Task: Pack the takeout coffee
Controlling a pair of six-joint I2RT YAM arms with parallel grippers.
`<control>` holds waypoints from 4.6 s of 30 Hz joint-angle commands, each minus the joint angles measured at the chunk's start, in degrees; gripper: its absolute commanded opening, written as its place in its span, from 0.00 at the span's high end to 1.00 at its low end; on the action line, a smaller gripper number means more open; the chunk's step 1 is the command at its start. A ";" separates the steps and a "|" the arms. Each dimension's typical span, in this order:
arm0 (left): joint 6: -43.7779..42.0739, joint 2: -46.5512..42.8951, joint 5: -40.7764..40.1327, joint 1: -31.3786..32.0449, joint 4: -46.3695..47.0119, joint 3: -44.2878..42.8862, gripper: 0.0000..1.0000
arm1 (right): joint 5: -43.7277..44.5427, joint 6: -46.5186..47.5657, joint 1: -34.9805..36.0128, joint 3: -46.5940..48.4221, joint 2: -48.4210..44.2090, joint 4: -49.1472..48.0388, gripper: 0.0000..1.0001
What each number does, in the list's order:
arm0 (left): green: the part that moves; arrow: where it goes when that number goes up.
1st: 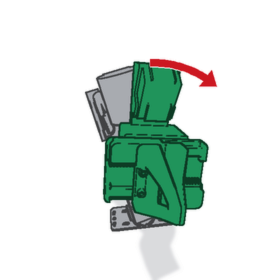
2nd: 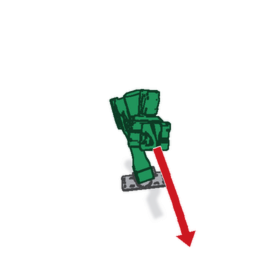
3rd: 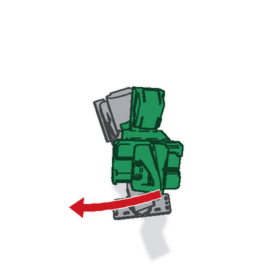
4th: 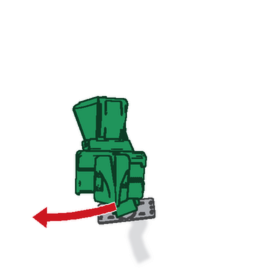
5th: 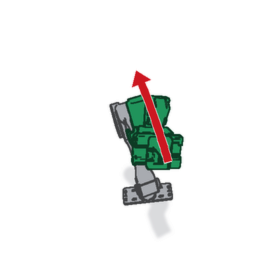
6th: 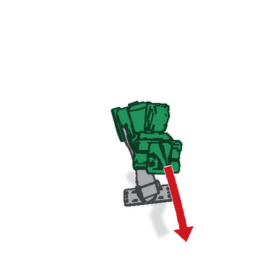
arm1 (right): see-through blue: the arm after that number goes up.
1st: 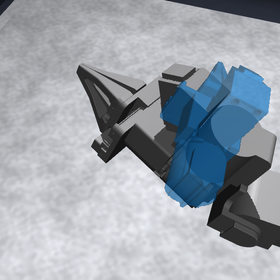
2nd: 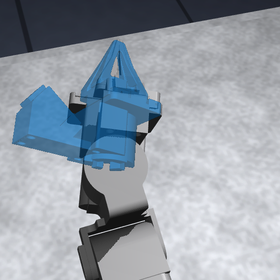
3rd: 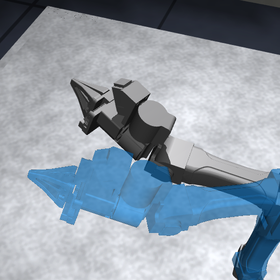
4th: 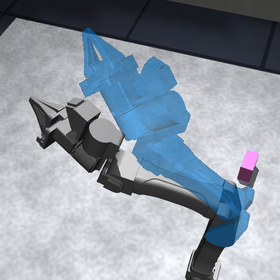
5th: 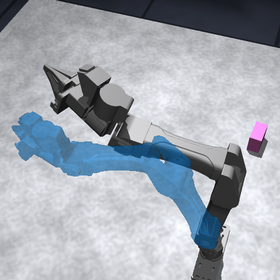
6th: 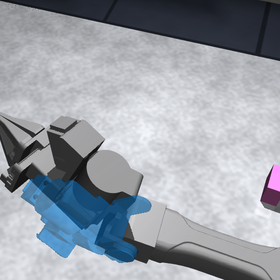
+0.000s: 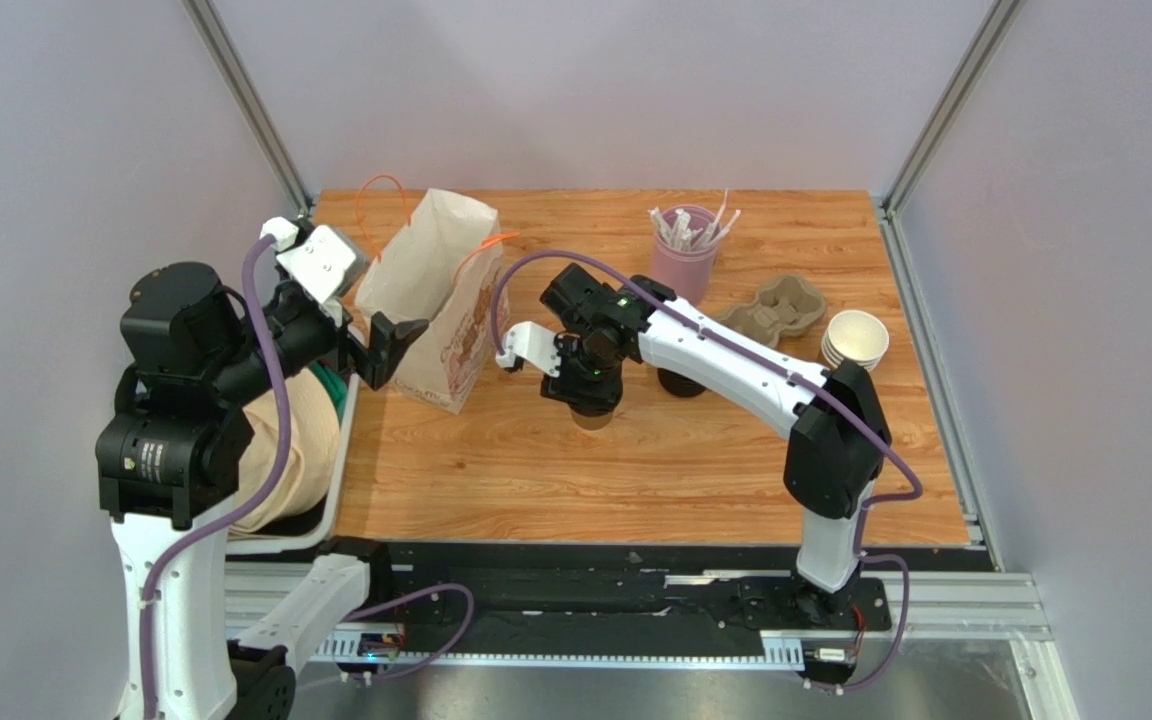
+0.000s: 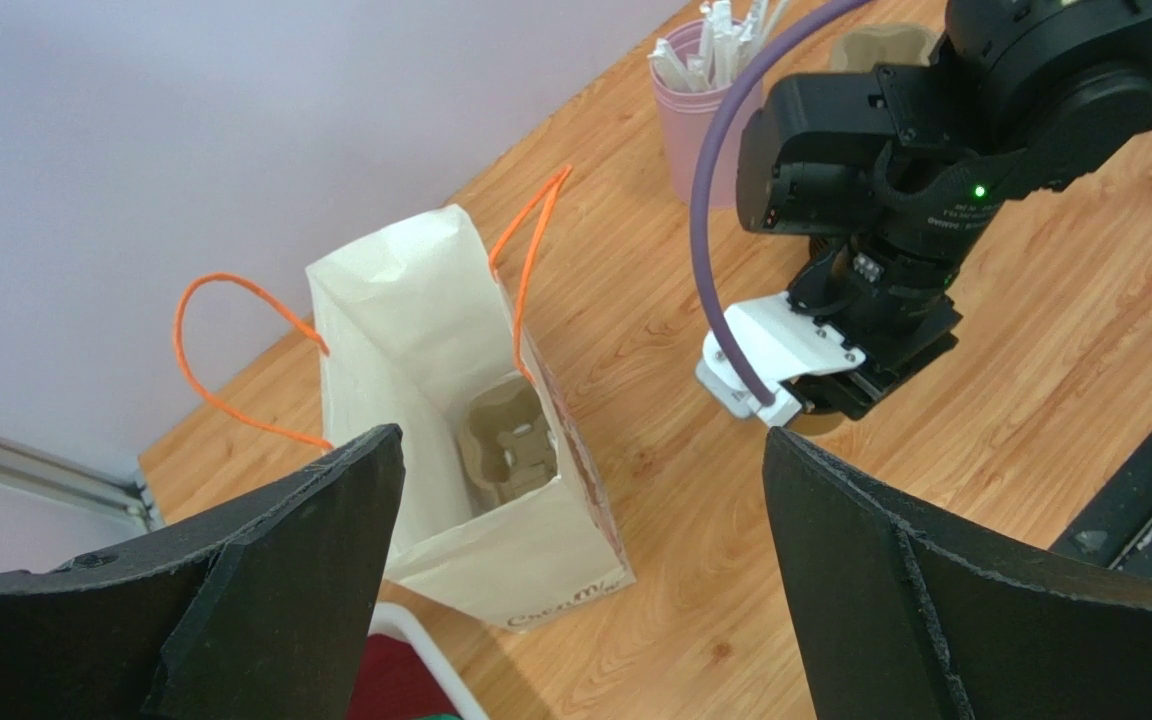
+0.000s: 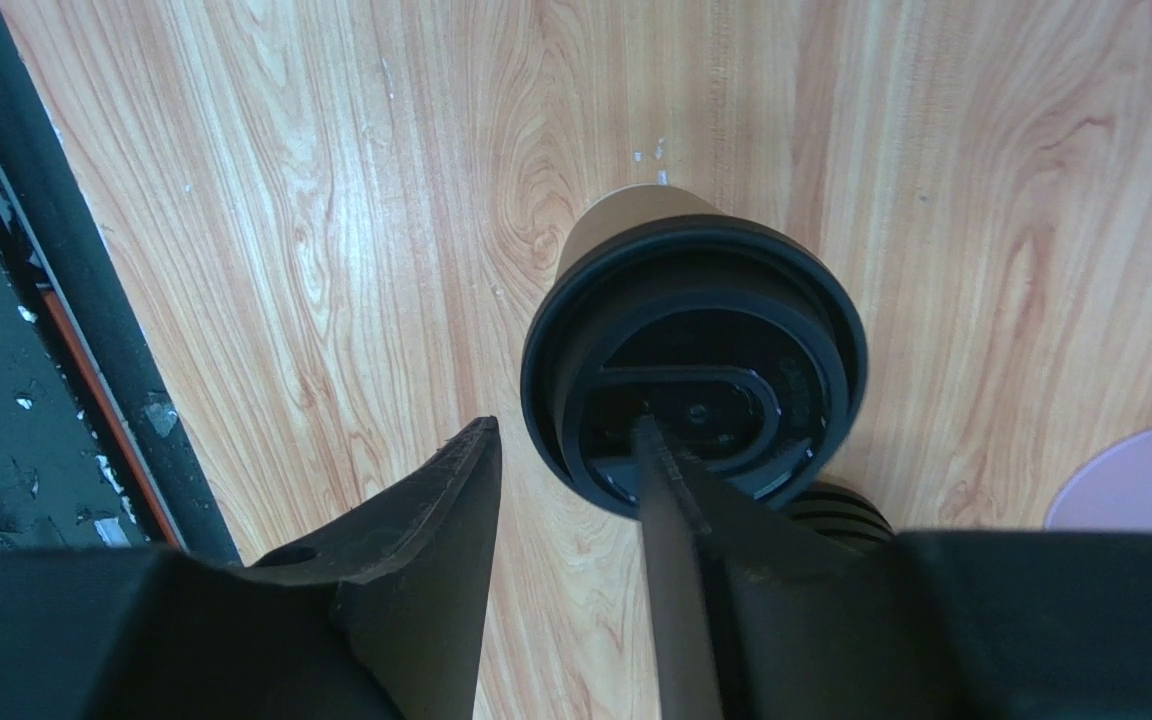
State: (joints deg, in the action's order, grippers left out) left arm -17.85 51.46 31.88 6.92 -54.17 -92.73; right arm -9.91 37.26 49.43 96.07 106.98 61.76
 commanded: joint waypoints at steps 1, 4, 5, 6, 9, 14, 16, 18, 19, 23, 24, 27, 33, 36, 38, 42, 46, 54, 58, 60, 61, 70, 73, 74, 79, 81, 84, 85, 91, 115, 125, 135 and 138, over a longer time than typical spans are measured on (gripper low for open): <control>1.32 -0.13 2.39 -0.77 1.53 0.53 0.03 | 1.12 -0.25 0.23 3.51 -5.46 -0.41 0.53; 1.41 -0.05 4.06 -0.85 1.70 0.88 0.02 | 0.77 -0.34 0.32 4.38 -6.95 0.55 0.44; 1.50 0.04 4.94 -0.85 1.61 0.88 0.02 | 0.86 -0.43 0.32 5.00 -7.39 1.25 0.43; 1.15 0.04 7.65 -0.85 1.53 1.06 0.01 | 1.21 -0.52 0.14 5.18 -8.79 1.26 0.41; 1.23 0.39 14.23 -0.85 1.09 1.76 0.01 | 1.65 -2.09 -1.52 6.23 -12.65 1.17 0.35; 2.55 2.94 16.38 3.17 1.70 2.73 0.01 | -0.98 -8.40 -7.93 7.20 -19.43 -1.19 0.23; 2.38 4.69 14.44 5.73 1.70 3.60 0.01 | -4.31 -11.05 -13.11 5.19 -23.29 -3.30 0.14; 2.46 6.27 12.96 8.89 1.61 4.40 0.01 | -8.43 -15.17 -18.74 2.73 -27.42 -7.42 0.04; 2.55 8.28 12.34 11.08 1.53 4.57 0.01 | -9.67 -16.41 -20.50 -0.68 -28.66 -9.09 0.01; 2.81 14.00 9.44 16.89 1.35 4.57 0.01 | -14.52 -20.99 -27.44 -6.77 -32.79 -13.94 0.01; 3.77 15.32 8.82 17.68 1.35 4.57 0.01 | -15.74 -21.69 -28.15 -7.38 -32.97 -14.29 0.01; 5.79 21.03 9.78 19.62 1.88 4.49 0.01 | -17.94 -24.51 -30.44 -10.02 -33.85 -15.61 0.01; 10.19 30.09 6.36 22.53 5.74 5.10 0.01 | -19.61 -25.21 -31.94 -12.75 -35.26 -16.84 0.01; 11.95 35.18 5.65 22.88 7.06 4.58 0.01 | -21.10 -25.91 -31.94 -14.50 -35.26 -17.37 0.01; 12.74 39.31 5.39 23.40 7.06 3.78 0.01 | -21.99 -26.09 -31.94 -15.56 -35.09 -17.63 0.02; 13.80 44.59 3.98 24.28 7.59 3.61 0.01 | -23.13 -25.74 -32.03 -17.93 -35.17 -18.16 0.02; 13.98 48.55 4.68 24.37 8.12 3.70 0.01 | -24.63 -25.22 -32.03 -20.83 -35.35 -18.43 0.02; 12.05 53.91 8.72 24.28 7.68 3.08 0.01 | -26.47 -24.86 -32.47 -23.47 -35.26 -18.95 0.03; 12.13 55.32 9.25 24.28 7.59 2.47 0.01 | -27.26 -24.77 -32.82 -24.53 -35.35 -19.31 0.04; 12.57 56.02 8.55 24.28 7.68 2.20 0.01 | -27.35 -24.77 -32.99 -24.88 -35.43 -19.66 0.04; 12.92 56.03 8.20 24.28 7.94 2.46 0.01 | -27.44 -24.77 -33.08 -25.05 -35.70 -19.83 0.04; 14.68 55.85 6.70 24.20 10.32 4.14 0.17 | -27.97 -25.13 -33.52 -26.73 -36.23 -20.89 0.05; 15.21 56.46 7.23 24.20 10.49 4.22 0.25 | -28.06 -25.21 -33.61 -26.90 -36.40 -21.06 0.05; 15.21 56.73 7.15 24.20 10.49 4.05 0.26 | -28.23 -25.21 -33.70 -26.99 -36.58 -21.15 0.05; 15.56 58.05 7.85 24.20 10.31 3.52 0.26 | -27.88 -25.04 -33.78 -27.69 -37.19 -21.50 0.05; 15.74 58.58 8.29 24.20 10.05 3.34 0.25 | -27.79 -25.04 -33.78 -27.78 -37.37 -21.59 0.05; 16.00 59.02 8.46 24.28 10.23 3.61 0.25 | -27.88 -24.95 -33.78 -28.04 -37.54 -21.77 0.05; 16.00 59.10 8.38 24.28 10.40 3.61 0.26 | -27.88 -24.95 -33.78 -28.04 -37.63 -21.77 0.05; 16.09 59.37 8.64 24.28 10.67 3.78 0.36 | -28.76 -25.04 -33.87 -28.48 -37.81 -21.85 0.06; 16.53 62.44 10.57 24.28 13.12 7.21 0.43 | -32.10 -28.11 -31.32 -32.70 -34.12 -20.98 0.12; 14.51 64.03 16.73 24.20 14.45 9.93 0.45 | -33.24 -30.40 -31.06 -36.83 -32.01 -24.22 0.13; 16.18 58.67 6.36 24.20 20.07 16.17 0.48 | -33.50 -33.47 -29.57 -40.78 -29.72 -28.44 0.16; 16.61 56.65 4.16 24.28 20.33 16.35 0.48 | -35.08 -34.62 -29.48 -40.70 -28.23 -29.41 0.20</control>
State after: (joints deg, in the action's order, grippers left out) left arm 0.78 109.12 48.34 30.94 -32.80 -78.94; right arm -42.81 5.13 19.75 55.51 77.23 36.51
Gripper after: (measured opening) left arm 0.528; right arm 0.827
